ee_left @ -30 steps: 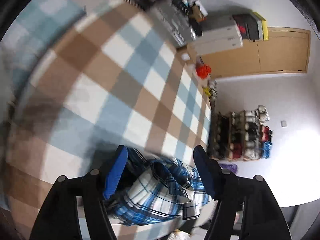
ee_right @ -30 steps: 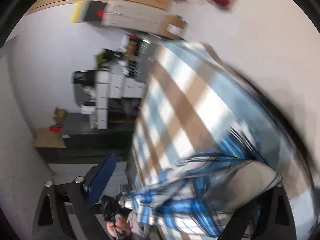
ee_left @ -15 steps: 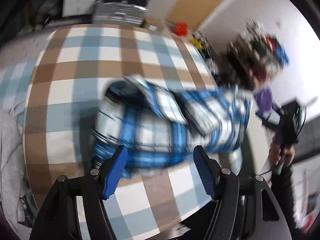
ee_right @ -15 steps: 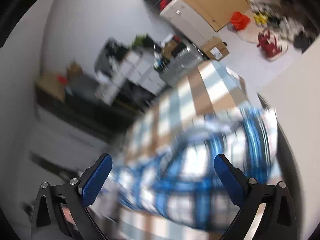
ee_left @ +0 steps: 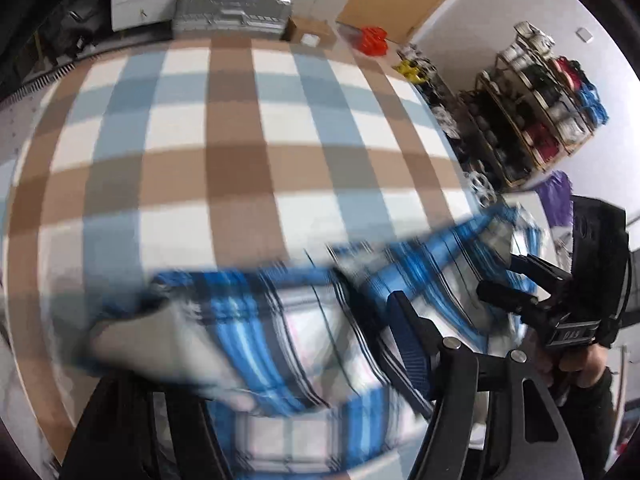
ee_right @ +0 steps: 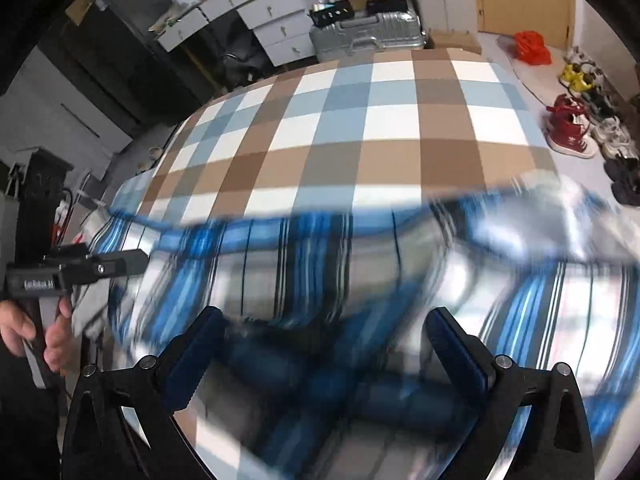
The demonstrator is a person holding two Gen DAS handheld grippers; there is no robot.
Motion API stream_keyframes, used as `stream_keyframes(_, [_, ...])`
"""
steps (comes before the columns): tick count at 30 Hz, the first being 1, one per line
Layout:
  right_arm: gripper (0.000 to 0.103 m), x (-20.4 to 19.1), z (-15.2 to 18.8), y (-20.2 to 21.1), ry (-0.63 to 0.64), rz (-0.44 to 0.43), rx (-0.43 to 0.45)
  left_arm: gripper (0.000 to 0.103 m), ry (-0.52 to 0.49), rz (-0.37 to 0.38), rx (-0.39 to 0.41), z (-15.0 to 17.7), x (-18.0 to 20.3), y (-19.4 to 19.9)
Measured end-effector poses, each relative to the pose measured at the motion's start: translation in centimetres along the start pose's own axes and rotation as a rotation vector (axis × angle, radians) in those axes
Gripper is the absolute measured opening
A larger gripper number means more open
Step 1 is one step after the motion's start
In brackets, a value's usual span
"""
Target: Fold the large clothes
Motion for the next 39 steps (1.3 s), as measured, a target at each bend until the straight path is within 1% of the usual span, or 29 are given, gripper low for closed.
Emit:
stream_keyframes(1, [0.102,0.6,-1.1,-0.4,-0.038,-0.018,0.007,0.064,0.012,-0.006,0.007,-1.0,-0.6,-0.2])
stream_keyframes(3, [0.102,1.7,-3.1,-0.2,-0.119,-0.099,0.06,0.064,0.049,-0.031,0.045,-1.8,-1.7,0.6])
stream_keyframes(5, [0.102,3.2,-4.9,0.8,-0.212,-0.198,0.153,0.064,0.088,-0.033,0.081,-2.7,-3.1,1.7])
stream_keyframes(7, [0.102,3.8,-5.8,2.0,-0.26,-0.218,0.229,0.064,0.135,-0.062,0.123,-3.4,-4.6,2.9])
stream_keyframes(8, [0.102,4.1,-6.0,3.0,-0.255,-0.213,0.271,0.064,0.147,-0.071,0.142,-3.5,-5.2,3.6])
stream_keyframes(10, [0.102,3.9,-5.6,4.5,-0.217,-0.189,0.313,0.064,0.169,-0.093,0.184,-3.4,-6.3,5.0])
stream_keyframes(11, [0.102,3.6,-5.2,5.2,-0.19,-0.17,0.317,0.064,0.169,-0.115,0.197,-3.1,-6.7,5.7])
stream_keyframes(13, [0.102,3.2,-3.9,6.3,-0.143,-0.136,0.308,0.064,0.163,-0.12,0.197,-2.3,-7.1,6.2])
stream_keyframes(15, [0.102,3.1,-2.2,7.2,-0.107,-0.11,0.303,0.064,0.143,-0.107,0.168,-1.3,-6.8,6.1])
stream_keyframes(17, [0.102,3.4,-0.5,7.7,-0.115,-0.075,0.29,0.064,0.122,-0.105,0.146,0.3,-6.0,5.8])
stream_keyframes(18, [0.102,3.5,0.5,8.0,-0.119,-0.079,0.278,0.064,0.103,-0.093,0.131,1.2,-5.4,5.5])
stream_keyframes(20, [0.102,3.7,2.5,8.6,-0.12,-0.085,0.27,0.064,0.079,-0.058,0.109,1.8,-4.6,5.3])
stream_keyframes(22, [0.102,3.9,4.5,9.4,-0.119,-0.09,0.28,0.064,0.059,-0.01,0.087,2.9,-3.8,5.2])
stream_keyframes(24, [0.102,4.1,6.5,10.3,-0.128,-0.09,0.301,0.064,0.036,0.008,0.094,4.1,-3.1,5.7])
stream_keyframes(25, [0.103,4.6,7.6,10.6,-0.141,-0.085,0.317,0.064,0.02,0.0,0.098,4.9,-2.9,6.1])
stream_keyframes(27, [0.103,5.7,9.5,11.0,-0.172,-0.045,0.32,0.064,0.019,-0.018,0.122,5.7,-3.3,6.8])
stream_keyframes(29, [0.103,7.0,11.1,11.0,-0.217,-0.016,0.309,0.064,0.043,-0.048,0.139,6.5,-4.6,7.2])
stream_keyframes(31, [0.103,8.3,12.4,10.9,-0.251,-0.02,0.313,0.064,0.078,-0.054,0.15,7.3,-6.0,7.5])
stream_keyframes(33, [0.103,9.2,13.2,10.8,-0.27,-0.011,0.313,0.064,0.108,-0.061,0.137,8.0,-7.2,7.4])
stream_keyframes(35, [0.103,9.7,13.2,10.1,-0.259,-0.008,0.292,0.064,0.134,-0.052,0.121,8.2,-8.1,6.9])
stream_keyframes(36, [0.103,9.9,13.0,9.5,-0.253,-0.004,0.269,0.064,0.145,-0.036,0.115,8.2,-8.2,6.8])
stream_keyframes(38, [0.102,10.0,12.2,8.3,-0.239,-0.015,0.252,0.064,0.17,0.01,0.112,7.8,-8.1,6.5])
stream_keyframes(39, [0.093,9.9,11.8,8.1,-0.234,-0.022,0.25,0.065,0.167,0.032,0.111,7.5,-7.8,6.3])
Point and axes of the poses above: each gripper's, at about its wrist camera, not at the fingertips, and y roughly against the way its jaws point, x to its right, z to its underside, the point moved 1 cm from there along -y, roughly the way its jaws point, and after that the axes turned 4 degrees about -z, right-handed, at the moved point
